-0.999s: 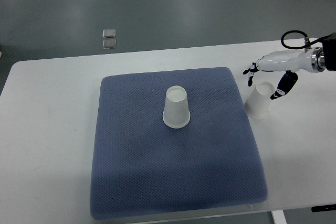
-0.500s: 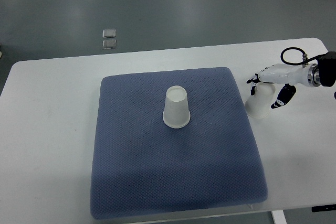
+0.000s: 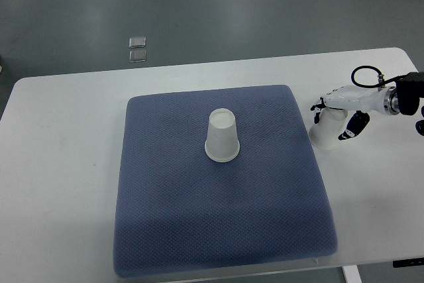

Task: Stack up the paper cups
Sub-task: 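Close the right hand's fingers around the white paper cup and lift it, then carry the cup with the right hand over the upside-down cup on the pad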

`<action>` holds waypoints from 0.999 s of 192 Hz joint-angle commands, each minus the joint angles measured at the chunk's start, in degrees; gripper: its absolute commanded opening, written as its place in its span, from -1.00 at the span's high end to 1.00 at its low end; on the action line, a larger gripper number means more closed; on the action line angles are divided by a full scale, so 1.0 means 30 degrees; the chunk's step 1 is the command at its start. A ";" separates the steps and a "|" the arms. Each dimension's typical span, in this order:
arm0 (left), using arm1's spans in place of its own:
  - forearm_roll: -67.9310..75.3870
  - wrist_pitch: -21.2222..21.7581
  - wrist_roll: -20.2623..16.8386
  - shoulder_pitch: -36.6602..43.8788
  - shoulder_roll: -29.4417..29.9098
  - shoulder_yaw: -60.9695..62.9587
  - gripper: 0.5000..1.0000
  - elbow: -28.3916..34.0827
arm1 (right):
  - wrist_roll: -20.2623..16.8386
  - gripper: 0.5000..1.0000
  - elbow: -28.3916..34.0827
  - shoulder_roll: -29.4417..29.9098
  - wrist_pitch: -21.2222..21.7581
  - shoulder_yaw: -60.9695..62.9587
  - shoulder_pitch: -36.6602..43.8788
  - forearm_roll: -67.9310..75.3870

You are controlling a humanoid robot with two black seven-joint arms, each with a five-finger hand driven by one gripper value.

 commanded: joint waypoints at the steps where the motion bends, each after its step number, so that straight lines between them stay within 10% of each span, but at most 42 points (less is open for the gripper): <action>1: 0.0000 -0.0001 0.0000 0.0000 0.0000 0.0000 -1.00 0.0000 | -0.0001 -0.09 -0.0210 0.0185 0.0001 -0.0011 -0.0020 0.0000; 50: 0.0000 -0.0001 0.0000 0.0000 0.0000 0.0000 -1.00 0.0000 | -0.0001 0.73 -0.0591 0.0624 0.0030 -0.0040 -0.0166 0.0000; 143: 0.0000 -0.0001 0.0000 0.0000 0.0000 0.0000 -1.00 0.0000 | 0.0087 0.71 -0.0210 0.0302 0.0557 0.0106 0.1972 0.0322; 192: 0.0000 -0.0001 0.0000 0.0000 0.0000 0.0000 -1.00 0.0000 | 0.0233 0.70 0.3423 -0.0694 0.2462 0.0136 0.4843 0.0586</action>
